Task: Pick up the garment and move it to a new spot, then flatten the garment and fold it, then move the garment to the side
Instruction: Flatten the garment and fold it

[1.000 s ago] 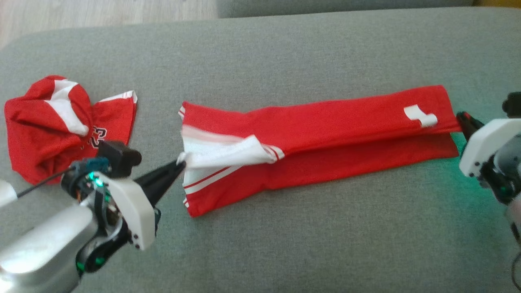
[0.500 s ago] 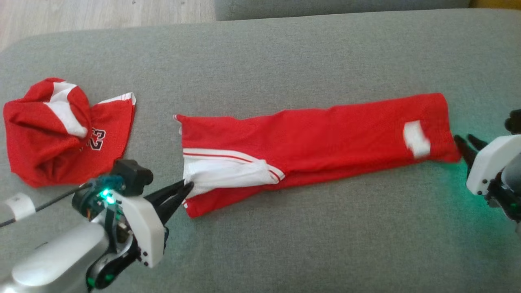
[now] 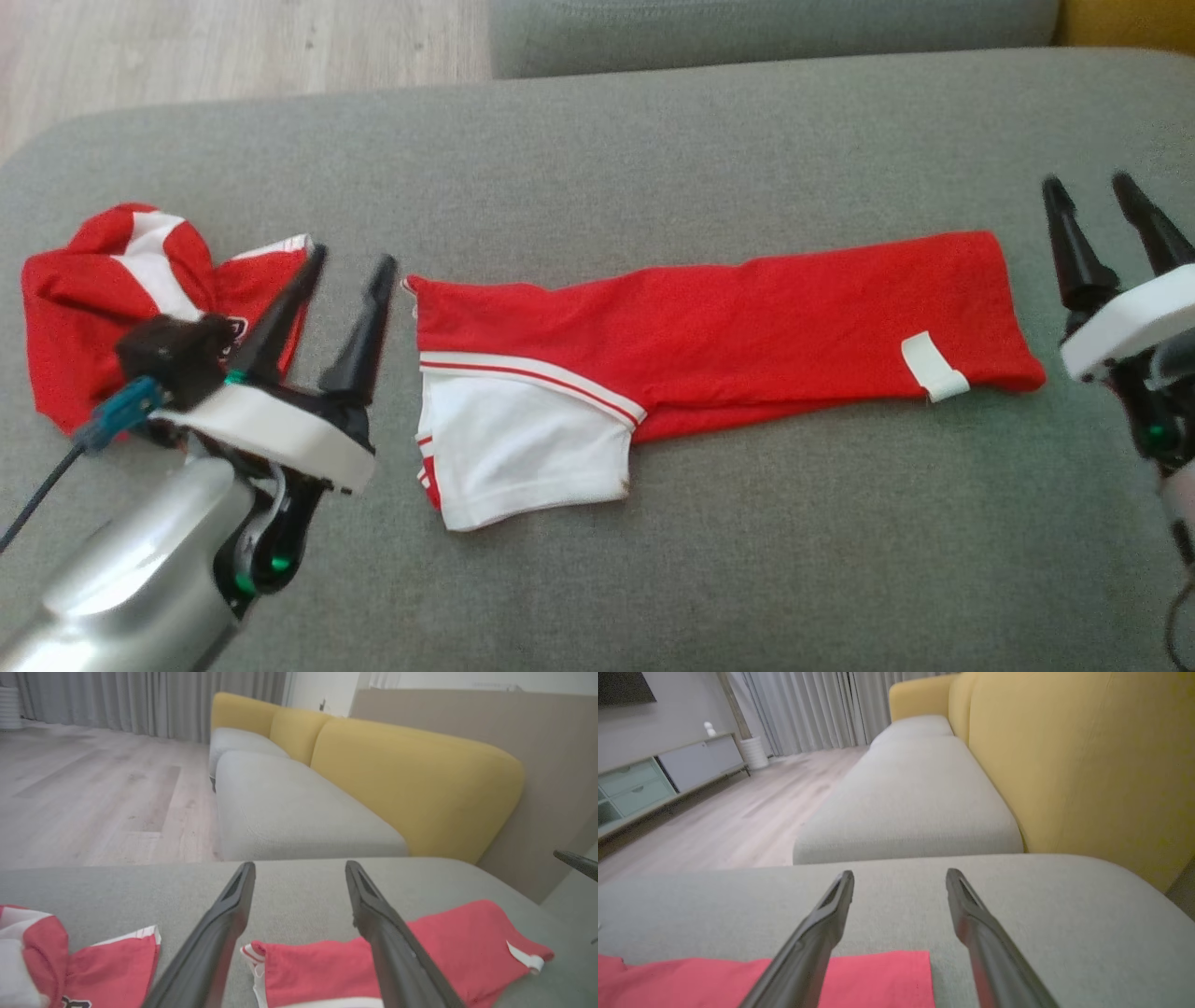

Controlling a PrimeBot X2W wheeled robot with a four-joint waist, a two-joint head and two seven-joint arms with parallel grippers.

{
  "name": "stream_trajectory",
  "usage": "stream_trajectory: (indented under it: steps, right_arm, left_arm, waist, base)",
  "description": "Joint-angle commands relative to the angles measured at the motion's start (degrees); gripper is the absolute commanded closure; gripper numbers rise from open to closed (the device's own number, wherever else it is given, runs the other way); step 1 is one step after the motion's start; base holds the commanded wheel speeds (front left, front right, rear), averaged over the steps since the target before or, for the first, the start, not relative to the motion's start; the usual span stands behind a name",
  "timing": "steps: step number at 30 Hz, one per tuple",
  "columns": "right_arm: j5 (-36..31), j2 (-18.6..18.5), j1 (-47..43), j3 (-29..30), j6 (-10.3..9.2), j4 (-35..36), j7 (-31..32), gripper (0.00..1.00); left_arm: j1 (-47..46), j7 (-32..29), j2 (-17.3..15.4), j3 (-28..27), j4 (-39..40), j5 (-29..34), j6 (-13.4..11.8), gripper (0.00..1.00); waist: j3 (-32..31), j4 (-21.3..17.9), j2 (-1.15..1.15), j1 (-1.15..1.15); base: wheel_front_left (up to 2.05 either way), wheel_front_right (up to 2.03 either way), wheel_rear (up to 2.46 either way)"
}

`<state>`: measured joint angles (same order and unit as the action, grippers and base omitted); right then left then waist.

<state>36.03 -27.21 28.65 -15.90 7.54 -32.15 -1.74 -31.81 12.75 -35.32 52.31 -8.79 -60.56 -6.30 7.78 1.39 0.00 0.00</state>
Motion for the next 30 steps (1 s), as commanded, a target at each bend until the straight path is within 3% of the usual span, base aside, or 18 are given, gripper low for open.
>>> stream_trajectory:
  steps: [1, 5, 10, 18, 24, 30]
  right_arm:
    - [-1.7, 0.1, -0.6, 0.6, -0.05, 2.5, -2.9, 0.00]
    - [-5.5, 2.5, -2.8, 2.7, -0.05, 4.3, -8.4, 0.00]
    - [-11.8, 7.2, -7.7, 6.1, -0.05, 7.1, -11.9, 0.00]
    - [-18.8, 14.0, -12.3, 11.5, -0.05, 8.9, -12.8, 0.00]
    - [-22.5, 16.3, -10.4, 16.5, -0.05, 6.0, -10.3, 0.00]
    - [-26.5, 21.0, -6.8, 28.3, -0.05, -2.1, -5.5, 0.00]
  left_arm:
    - [-0.2, 1.4, -0.9, -4.7, 0.5, 0.2, -1.3, 0.00]
    - [2.2, 2.2, 2.1, -10.3, 0.3, 4.1, -3.7, 0.00]
    - [10.4, 2.2, 10.3, -24.0, 2.4, 14.1, -4.4, 0.00]
    - [19.4, 2.2, 20.5, -34.8, 0.8, 25.3, 1.7, 0.00]
    - [18.8, 2.2, 23.5, -37.3, -2.2, 30.5, 6.2, 0.00]
    - [17.5, 2.2, 26.6, -38.9, -5.3, 34.1, 9.9, 0.00]
  waist:
    - [-0.7, 0.0, 0.00, 0.00]
    - [-1.4, 0.3, 0.00, 0.00]
    - [-2.2, 0.6, 0.00, 0.00]
    - [-1.5, 0.8, 0.00, 0.00]
    - [1.1, 1.5, 0.00, 0.00]
    - [4.2, 3.0, 0.00, 0.00]
  base:
    - [0.00, 0.00, 0.00]
    - [0.00, 0.00, 0.00]
    - [0.00, 0.00, 0.00]
    - [0.00, 0.00, 0.00]
    - [0.00, 0.00, 0.00]
    - [0.00, 0.00, 0.00]
